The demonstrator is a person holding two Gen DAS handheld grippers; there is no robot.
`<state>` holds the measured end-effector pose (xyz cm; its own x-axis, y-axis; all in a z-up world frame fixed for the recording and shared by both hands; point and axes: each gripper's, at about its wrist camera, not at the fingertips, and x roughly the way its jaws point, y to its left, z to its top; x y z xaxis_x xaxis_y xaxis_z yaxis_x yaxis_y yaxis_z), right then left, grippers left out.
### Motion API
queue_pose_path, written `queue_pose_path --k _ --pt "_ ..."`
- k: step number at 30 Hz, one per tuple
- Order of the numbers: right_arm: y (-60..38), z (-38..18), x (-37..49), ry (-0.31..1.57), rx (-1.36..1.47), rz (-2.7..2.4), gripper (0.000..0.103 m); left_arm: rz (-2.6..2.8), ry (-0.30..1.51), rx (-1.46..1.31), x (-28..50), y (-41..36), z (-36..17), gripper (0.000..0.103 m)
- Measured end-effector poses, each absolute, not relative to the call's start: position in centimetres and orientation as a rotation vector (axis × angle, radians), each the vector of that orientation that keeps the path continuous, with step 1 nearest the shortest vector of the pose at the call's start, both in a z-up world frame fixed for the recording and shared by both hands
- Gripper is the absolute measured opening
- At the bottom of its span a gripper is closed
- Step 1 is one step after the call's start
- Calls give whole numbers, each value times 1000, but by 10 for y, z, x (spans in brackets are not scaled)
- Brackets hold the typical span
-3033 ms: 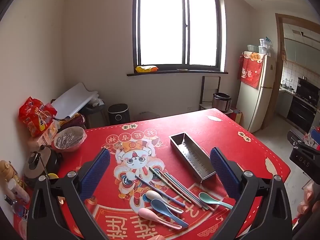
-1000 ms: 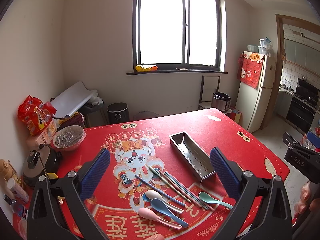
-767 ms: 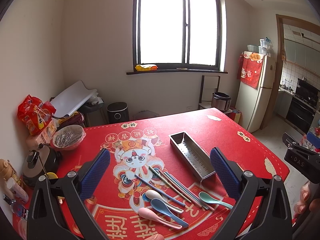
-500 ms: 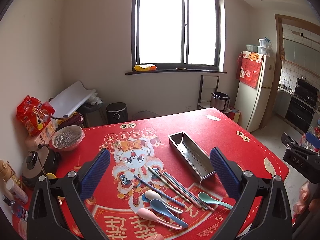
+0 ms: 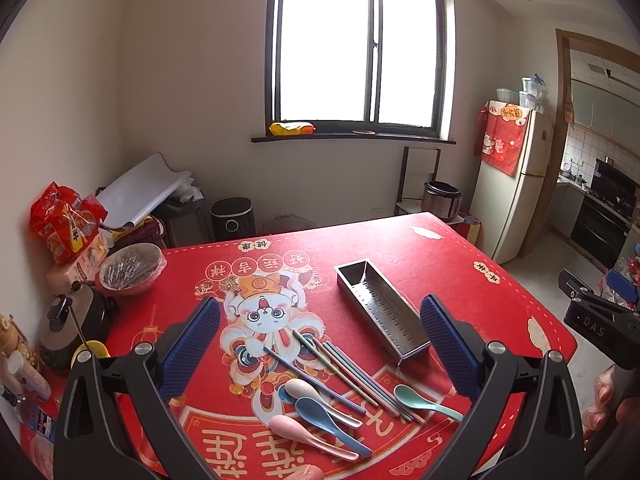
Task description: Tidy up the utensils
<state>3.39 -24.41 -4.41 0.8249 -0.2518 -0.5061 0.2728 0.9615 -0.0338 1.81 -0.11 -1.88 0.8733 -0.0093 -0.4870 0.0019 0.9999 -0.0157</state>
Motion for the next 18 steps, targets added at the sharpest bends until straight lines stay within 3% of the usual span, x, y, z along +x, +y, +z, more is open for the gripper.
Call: queue_pose_path --k 18 --pt "-235 -88 121 671 131 90 90 161 613 -93 39 32 -73 98"
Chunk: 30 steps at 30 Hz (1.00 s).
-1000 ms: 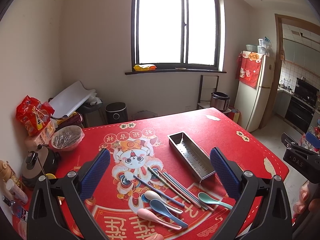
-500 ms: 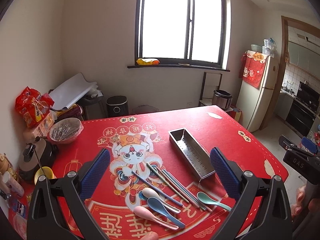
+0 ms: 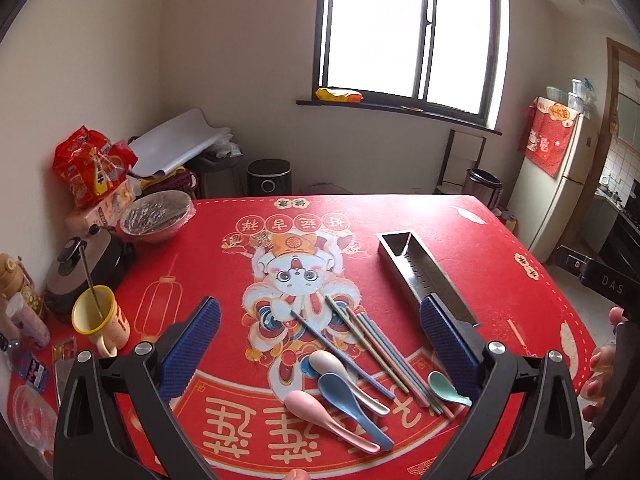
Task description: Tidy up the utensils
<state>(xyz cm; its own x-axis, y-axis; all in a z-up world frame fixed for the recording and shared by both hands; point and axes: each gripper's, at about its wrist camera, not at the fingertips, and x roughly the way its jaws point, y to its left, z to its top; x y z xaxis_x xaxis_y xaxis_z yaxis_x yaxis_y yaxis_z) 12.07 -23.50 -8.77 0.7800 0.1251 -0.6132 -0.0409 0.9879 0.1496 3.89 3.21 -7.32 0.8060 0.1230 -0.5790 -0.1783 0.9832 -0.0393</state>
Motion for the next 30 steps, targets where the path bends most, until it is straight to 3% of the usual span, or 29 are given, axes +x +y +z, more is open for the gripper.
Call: queue_pose_path --k 15,21,24,30 --pt "-170 -173 171 867 -148 438 90 429 962 -367 46 83 -193 98" --pt "-173 -200 180 951 -154 507 90 477 1055 -448 41 70 -234 96" --pt "-175 -207 184 972 -155 536 90 445 1098 -502 43 61 -253 78" --pt "-176 -216 188 989 -199 587 90 441 1088 -573 48 51 -273 61"
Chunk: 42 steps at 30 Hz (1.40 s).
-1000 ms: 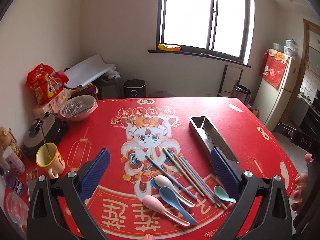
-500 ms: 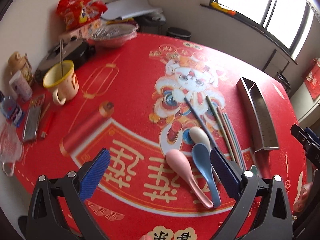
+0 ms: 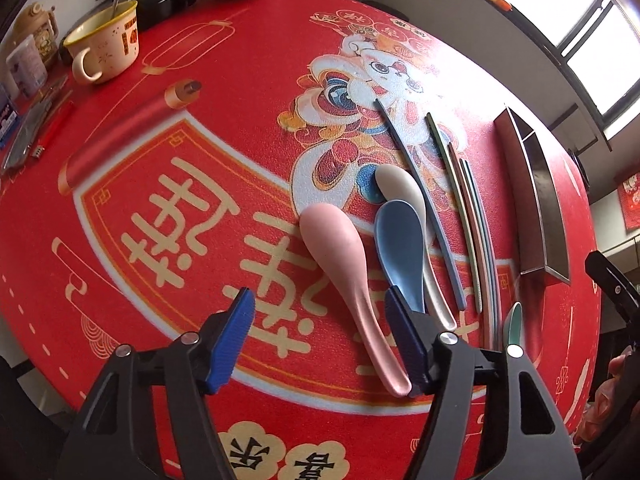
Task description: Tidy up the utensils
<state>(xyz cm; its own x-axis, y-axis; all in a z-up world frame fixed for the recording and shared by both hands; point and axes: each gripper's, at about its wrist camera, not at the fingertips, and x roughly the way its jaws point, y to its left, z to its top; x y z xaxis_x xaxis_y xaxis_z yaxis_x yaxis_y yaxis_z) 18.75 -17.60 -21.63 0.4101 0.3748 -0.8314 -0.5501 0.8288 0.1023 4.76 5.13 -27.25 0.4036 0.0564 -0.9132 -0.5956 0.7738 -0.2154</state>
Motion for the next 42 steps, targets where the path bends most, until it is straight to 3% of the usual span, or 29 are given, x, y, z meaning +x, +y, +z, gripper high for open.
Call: queue_pose_path --k 9,19,26,42 --pt "-190 -217 195 987 -218 600 90 435 1077 -591 61 44 -288 35" --pt "-208 -219 204 994 -184 560 90 436 1075 -544 71 44 -295 29" --pt "-208 -219 205 996 -164 548 90 434 1104 -404 78 45 -291 8" --pt "-180 -230 195 1082 -107 732 90 340 1173 -321 53 44 -294 9"
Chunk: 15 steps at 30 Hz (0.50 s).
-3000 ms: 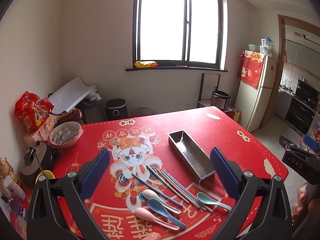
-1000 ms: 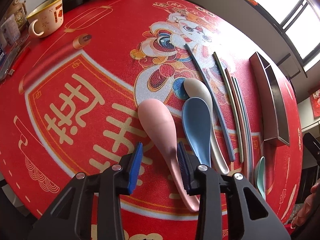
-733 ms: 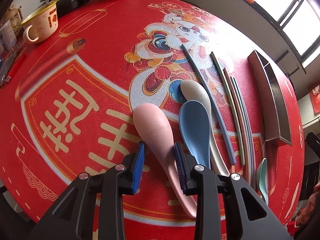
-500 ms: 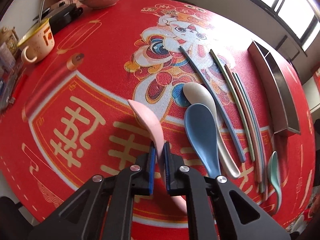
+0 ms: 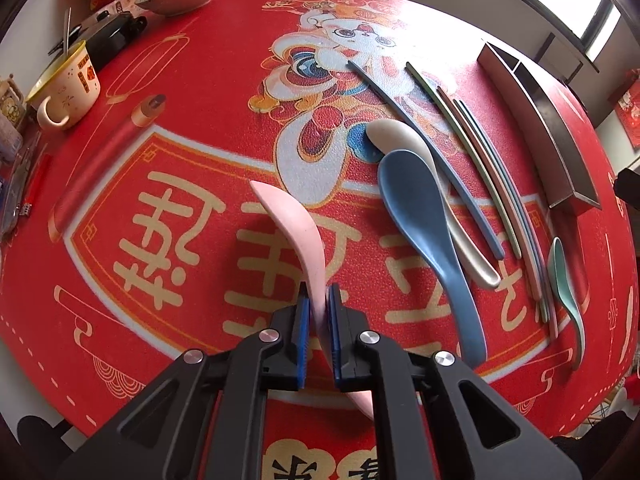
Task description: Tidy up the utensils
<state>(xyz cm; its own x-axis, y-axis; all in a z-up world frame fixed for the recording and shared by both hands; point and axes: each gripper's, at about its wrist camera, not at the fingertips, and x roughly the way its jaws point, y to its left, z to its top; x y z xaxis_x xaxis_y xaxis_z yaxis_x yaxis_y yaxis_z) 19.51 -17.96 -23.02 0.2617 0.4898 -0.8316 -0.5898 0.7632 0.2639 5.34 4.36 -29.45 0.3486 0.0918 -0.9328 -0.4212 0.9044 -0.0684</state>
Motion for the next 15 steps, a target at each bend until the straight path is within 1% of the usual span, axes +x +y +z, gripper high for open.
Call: queue_pose_path --k 3,4,5,6,8,10,12,15 --pt "-172 -232 192 1090 -103 754 90 323 1178 -326 48 45 -295 9" --pt "-170 -231 191 1089 -105 760 86 321 1176 -328 47 47 -295 9" --pt "-169 -232 190 1089 -114 762 76 322 1172 -336 45 49 -295 9" --pt "-165 -233 189 1099 -133 761 60 315 1163 -357 43 54 -295 8" --pt "-158 -236 186 1115 -148 767 57 314 1146 -382 42 62 -296 8" --pt "-154 -240 184 1133 -152 772 43 308 1133 -383 43 67 -296 7" --pt "-150 -244 184 1150 -152 778 34 288 1122 -385 46 72 -296 7" --pt "-143 -246 186 1152 -151 797 26 267 1109 -393 52 78 -296 7"
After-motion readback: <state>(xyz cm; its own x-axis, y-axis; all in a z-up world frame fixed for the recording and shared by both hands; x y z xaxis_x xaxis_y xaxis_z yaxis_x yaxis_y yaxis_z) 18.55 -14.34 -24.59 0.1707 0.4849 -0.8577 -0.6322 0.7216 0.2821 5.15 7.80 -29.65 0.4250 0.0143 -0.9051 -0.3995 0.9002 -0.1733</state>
